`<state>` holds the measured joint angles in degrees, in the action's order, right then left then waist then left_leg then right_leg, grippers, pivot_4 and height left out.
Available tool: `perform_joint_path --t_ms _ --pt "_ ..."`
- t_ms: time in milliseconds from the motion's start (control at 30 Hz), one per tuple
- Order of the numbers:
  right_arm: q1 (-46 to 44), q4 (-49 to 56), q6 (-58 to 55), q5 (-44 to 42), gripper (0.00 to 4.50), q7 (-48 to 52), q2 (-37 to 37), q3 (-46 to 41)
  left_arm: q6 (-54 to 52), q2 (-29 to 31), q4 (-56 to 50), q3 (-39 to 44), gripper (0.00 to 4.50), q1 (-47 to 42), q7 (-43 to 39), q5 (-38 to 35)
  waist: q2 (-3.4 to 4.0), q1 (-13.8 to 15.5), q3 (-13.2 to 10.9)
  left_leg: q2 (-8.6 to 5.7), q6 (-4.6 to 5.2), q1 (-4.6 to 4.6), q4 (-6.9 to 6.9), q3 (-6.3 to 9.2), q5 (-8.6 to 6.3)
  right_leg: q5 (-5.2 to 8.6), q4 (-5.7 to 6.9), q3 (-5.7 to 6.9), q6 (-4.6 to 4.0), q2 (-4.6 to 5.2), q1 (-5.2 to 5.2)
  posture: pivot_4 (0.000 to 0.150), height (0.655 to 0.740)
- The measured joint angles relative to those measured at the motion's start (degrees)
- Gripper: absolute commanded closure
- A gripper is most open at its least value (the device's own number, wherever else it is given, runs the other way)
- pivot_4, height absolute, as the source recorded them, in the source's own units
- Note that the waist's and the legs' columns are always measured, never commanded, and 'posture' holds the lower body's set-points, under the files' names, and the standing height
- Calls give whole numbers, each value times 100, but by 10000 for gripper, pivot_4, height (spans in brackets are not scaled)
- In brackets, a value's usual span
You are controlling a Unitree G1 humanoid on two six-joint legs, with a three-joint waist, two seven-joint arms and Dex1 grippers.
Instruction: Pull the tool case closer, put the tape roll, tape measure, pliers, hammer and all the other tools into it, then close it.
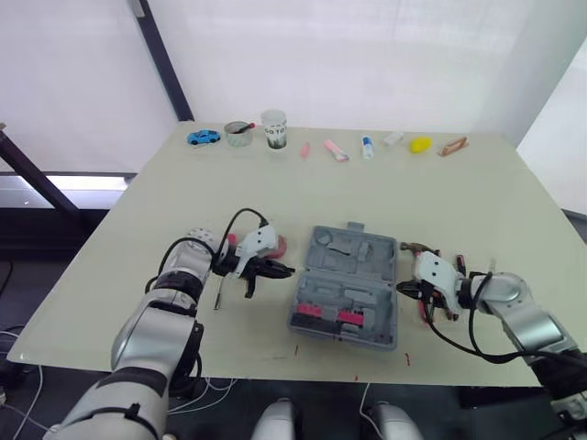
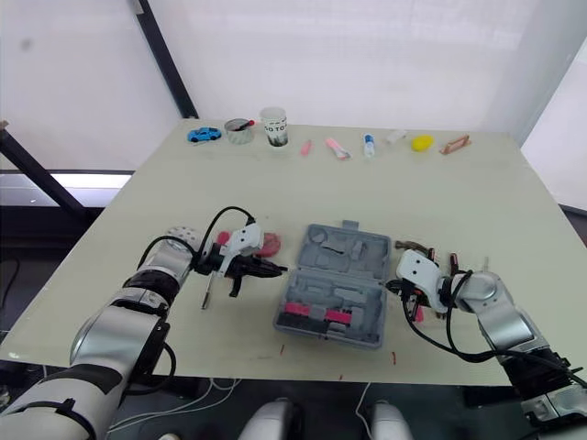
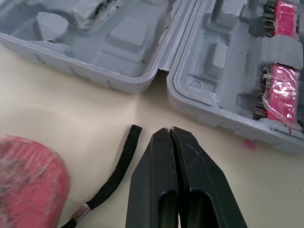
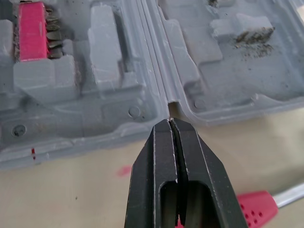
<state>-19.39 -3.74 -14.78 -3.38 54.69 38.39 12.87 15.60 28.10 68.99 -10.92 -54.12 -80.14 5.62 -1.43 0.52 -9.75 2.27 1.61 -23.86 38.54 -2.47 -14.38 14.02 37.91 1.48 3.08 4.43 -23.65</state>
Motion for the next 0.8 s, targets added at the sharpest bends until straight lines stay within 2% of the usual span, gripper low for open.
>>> perform_joint_path --t_ms 800 --pt "-253 -401 21 419 44938 -110 -215 165 1 -290 403 -30 44245 -168 549 378 0 -31 0 0 0 0 2 2 0 0 4 1 -1 0 0 1500 7400"
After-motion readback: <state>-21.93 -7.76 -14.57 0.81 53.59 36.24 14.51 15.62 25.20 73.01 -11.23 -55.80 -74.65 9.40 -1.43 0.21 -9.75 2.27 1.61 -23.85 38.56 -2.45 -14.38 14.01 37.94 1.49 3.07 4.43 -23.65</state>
